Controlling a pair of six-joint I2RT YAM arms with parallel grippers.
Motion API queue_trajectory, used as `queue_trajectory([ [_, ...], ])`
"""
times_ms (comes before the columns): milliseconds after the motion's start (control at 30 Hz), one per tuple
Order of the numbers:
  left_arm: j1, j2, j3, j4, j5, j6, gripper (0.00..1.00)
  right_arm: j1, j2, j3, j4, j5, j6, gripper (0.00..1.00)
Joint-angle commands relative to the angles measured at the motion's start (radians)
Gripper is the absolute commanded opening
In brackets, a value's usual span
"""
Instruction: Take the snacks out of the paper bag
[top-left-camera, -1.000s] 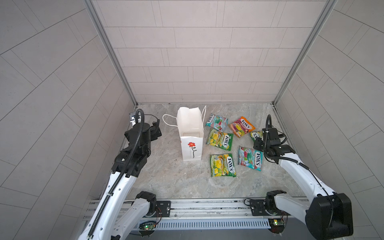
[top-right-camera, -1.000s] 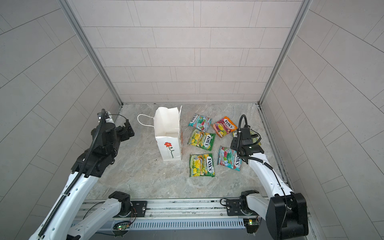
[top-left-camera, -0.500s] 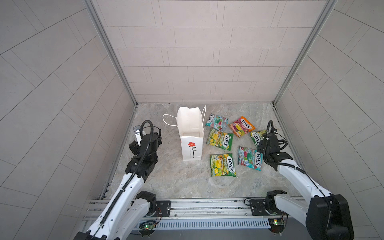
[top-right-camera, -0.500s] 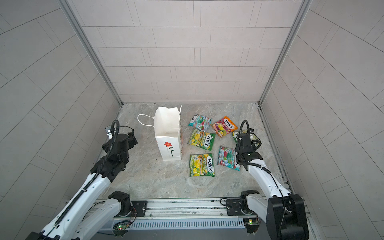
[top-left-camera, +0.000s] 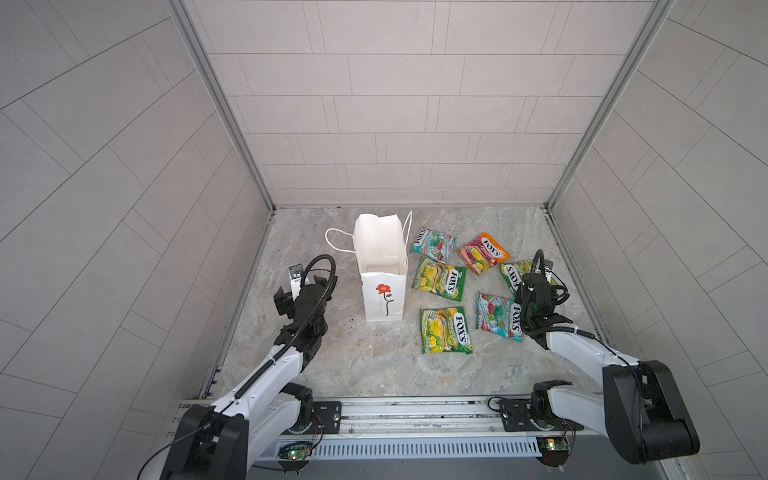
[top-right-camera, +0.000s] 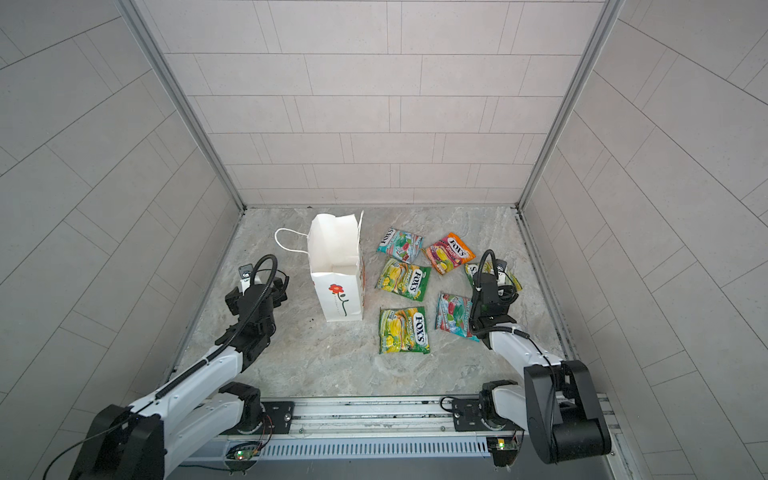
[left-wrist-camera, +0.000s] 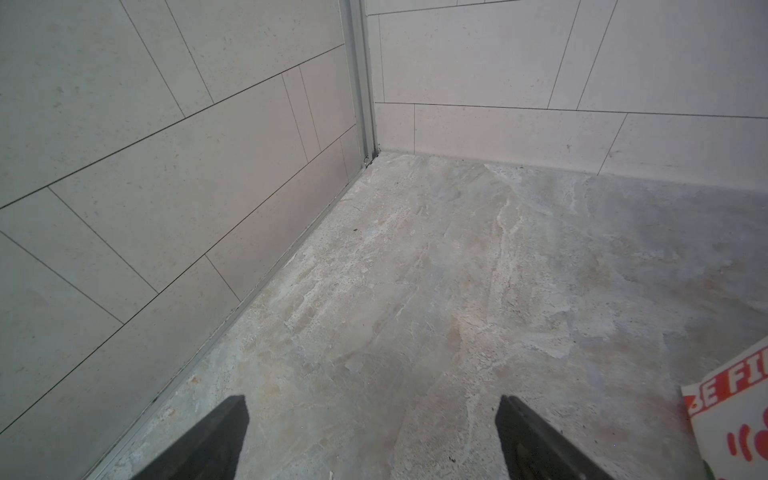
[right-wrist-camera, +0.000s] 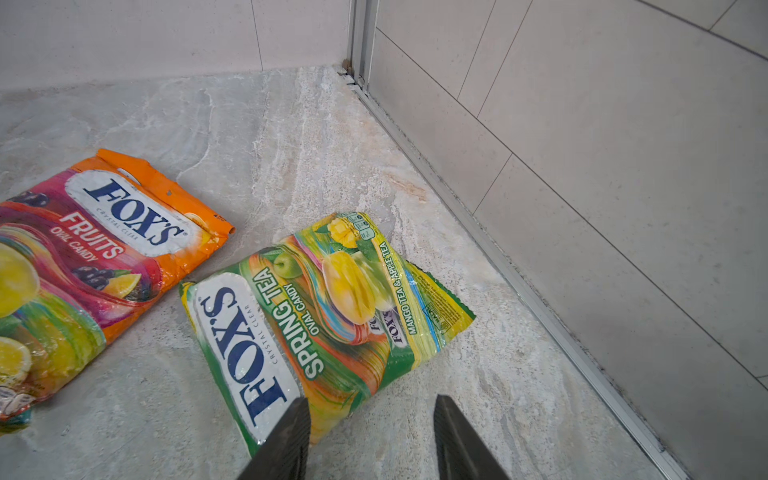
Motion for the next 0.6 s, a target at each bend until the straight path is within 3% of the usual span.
queue_trajectory([
  [0,0.012,0.071,-0.038,0.254,-0.015,0.078,0.99,-0.004,0.027,-0.009,0.118,0.037,-0.036,0.49],
  [333,0.065,0.393,-0.054,0.623,0.134,0.166,1.0,-0.004,0.156,-0.04,0.431,-0.009,-0.124,0.51],
  [467,0.133,0.507,-0.066,0.749,0.21,0.119,1.0,-0.004,0.235,-0.07,0.606,-0.051,-0.167,0.52],
  [567,0.157,0.582,-0.079,0.85,0.285,0.119,1.0,-0.004,0.28,-0.066,0.637,-0.082,-0.181,0.53],
])
